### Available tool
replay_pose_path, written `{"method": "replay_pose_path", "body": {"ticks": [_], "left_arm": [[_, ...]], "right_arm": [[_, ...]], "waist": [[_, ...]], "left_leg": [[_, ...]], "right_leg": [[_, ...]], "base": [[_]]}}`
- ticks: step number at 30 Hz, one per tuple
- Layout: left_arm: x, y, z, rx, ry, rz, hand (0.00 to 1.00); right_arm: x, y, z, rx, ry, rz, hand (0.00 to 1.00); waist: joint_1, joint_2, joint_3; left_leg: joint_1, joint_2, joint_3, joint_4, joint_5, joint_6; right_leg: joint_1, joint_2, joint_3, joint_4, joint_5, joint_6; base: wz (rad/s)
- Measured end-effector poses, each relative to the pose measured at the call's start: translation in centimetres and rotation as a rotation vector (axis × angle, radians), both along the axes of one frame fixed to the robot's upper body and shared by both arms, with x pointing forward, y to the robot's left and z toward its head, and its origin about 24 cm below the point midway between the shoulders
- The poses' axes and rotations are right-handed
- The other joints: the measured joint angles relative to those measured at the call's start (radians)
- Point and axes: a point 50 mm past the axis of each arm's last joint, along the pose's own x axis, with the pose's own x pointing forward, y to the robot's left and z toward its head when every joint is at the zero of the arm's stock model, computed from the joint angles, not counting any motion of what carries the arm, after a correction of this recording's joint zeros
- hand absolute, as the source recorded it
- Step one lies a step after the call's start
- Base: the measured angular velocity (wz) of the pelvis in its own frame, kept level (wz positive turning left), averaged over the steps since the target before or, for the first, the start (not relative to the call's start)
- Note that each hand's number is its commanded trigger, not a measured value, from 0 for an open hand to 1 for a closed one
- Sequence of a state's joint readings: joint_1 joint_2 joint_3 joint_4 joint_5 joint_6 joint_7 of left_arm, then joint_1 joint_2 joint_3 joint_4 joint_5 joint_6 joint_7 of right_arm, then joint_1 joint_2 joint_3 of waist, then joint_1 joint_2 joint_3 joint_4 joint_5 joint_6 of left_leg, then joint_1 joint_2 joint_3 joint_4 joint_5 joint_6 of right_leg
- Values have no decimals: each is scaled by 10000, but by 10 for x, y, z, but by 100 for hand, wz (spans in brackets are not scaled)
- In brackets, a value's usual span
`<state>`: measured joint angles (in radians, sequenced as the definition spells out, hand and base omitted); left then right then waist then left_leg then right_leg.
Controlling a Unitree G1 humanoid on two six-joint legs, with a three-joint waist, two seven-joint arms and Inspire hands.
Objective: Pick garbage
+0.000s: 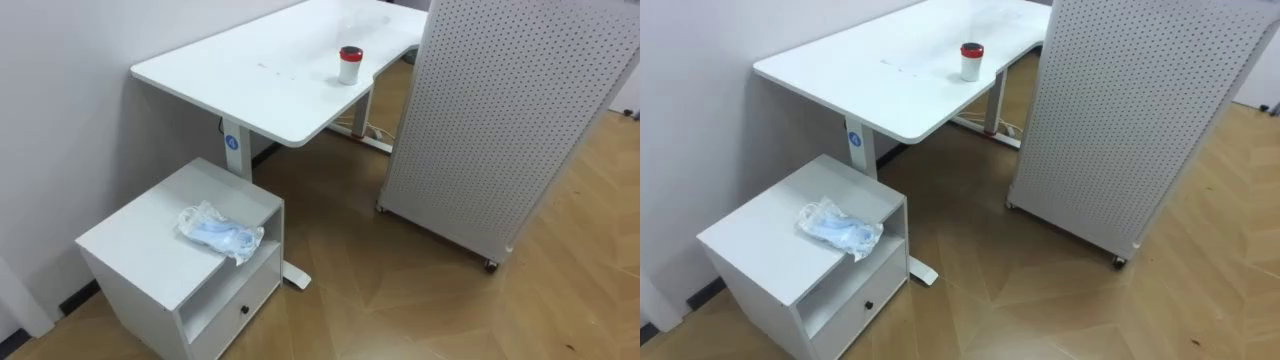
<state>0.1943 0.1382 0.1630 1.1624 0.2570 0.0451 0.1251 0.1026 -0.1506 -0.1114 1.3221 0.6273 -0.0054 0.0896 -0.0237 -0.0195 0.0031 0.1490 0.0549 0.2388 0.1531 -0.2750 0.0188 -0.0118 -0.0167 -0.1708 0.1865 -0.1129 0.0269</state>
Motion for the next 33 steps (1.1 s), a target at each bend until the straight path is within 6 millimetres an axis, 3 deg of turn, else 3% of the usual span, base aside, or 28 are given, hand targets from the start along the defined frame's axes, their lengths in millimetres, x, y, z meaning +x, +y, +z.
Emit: {"method": "replay_pose_path", "body": {"ticks": [12, 17, 19, 20, 22, 23, 24, 25, 26, 27, 28, 29, 30, 31, 32, 33], "left_arm": [[-12, 0, 0, 45, 474, -119, 0], [-15, 1, -1, 63, 637, -46, 0], [-19, 4, 0, 79, 749, -48, 0], [-20, 5, 0, 51, 784, -53, 0], [-20, 8, 1, -8, 937, -87, 0], [-20, 8, 1, -3, 976, -87, 0], [-23, 9, 1, 19, 1076, -66, 0], [-24, 9, 1, 19, 1098, -89, 0], [-24, 8, 1, -11, 1127, -141, 0], [-22, 6, 0, -85, 1115, -349, 0], [-20, 5, 0, -110, 1097, -499, 0], [-18, 3, -1, -179, 1082, -754, 0], [-22, 2, -1, -274, 1159, -702, 0], [-30, 3, 0, -259, 1341, -610, 0], [-33, 4, 0, -238, 1426, -573, 0], [-40, 6, 1, -220, 1564, -458, 0]], "right_arm": [[-4, 1, 0, 107, 78, -308, 100], [-6, 1, -1, 189, 117, -336, 100], [-5, 2, -1, 282, 65, -255, 100], [-3, 1, 0, 317, -49, -221, 100], [1, 1, 0, 401, -149, -168, 100], [0, 0, 0, 396, -109, -175, 100], [-1, -1, 0, 377, -33, -185, 100], [0, -1, 0, 376, -78, -232, 100], [-2, -2, 1, 363, -59, -335, 100], [-9, -6, 1, 279, 68, -642, 100], [-13, -8, 2, 211, 161, -769, 100], [-21, -11, 2, 71, 429, -930, 100], [-24, -14, 3, -66, 638, -984, 100], [-26, -16, 3, -161, 752, -957, 100], [-27, -16, 3, -188, 819, -971, 100], [-30, -16, 3, -209, 931, -985, 100]], "waist": [[-47, 18, -11], [27, 9, -4], [54, -38, 15], [73, -38, 18], [35, -57, 59], [35, 3, 68], [45, 11, 90], [-31, -8, 87], [-107, -22, 82], [-236, -84, 90], [-267, -123, 85], [-210, -184, 86], [-83, -196, 81], [21, -218, 57], [58, -207, 61], [84, -207, 61]], "left_leg": [[-79, 61, -249, 117, -57, -86], [-61, 210, -212, 655, -195, -284], [-209, 301, -107, 1411, -367, -416], [-647, 482, -60, 2452, -606, -480], [-1839, 969, -309, 5091, -624, -522], [-2126, 1124, -420, 5704, -546, -494], [-2562, 1312, -765, 6736, -233, -444], [-2937, 1302, -1102, 7410, 204, -396], [-3161, 1198, -1279, 7581, 226, -350], [-3764, 804, -1397, 7506, 61, -154], [-4054, 596, -1358, 7354, 15, -92], [-4529, 82, -1241, 6693, 40, -137], [-4849, -300, -1232, 5498, 158, -243], [-5084, -459, -1258, 3974, 517, -472], [-5177, -497, -1273, 3252, 762, -532], [-5361, -499, -1290, 1917, 1213, -581]], "right_leg": [[60, 9, -314, 43, -67, -87], [89, 29, -313, 478, -393, -206], [-9, 34, -313, 953, -698, -347], [-239, 48, -297, 1391, -976, -453], [-527, 199, -213, 2046, -1503, -799], [-519, 276, -169, 2137, -1576, -879], [-444, 394, -123, 2289, -1712, -1025], [-259, 452, -84, 2335, -1843, -1117], [-221, 457, -74, 2331, -1897, -1160], [-199, 460, 21, 2345, -2023, -1221], [-186, 449, 129, 2350, -2074, -1245], [-120, 438, 488, 2347, -2152, -1312], [-32, 440, 778, 2345, -2251, -1319], [34, 452, 910, 2297, -2326, -1355], [95, 457, 942, 2285, -2405, -1354], [263, 477, 1019, 2283, -2578, -1382]], "base": [[5], [-4], [-20], [-28], [-18], [-13], [-11], [0], [48], [62], [64], [19], [-14], [-34], [-38], [-38]]}}
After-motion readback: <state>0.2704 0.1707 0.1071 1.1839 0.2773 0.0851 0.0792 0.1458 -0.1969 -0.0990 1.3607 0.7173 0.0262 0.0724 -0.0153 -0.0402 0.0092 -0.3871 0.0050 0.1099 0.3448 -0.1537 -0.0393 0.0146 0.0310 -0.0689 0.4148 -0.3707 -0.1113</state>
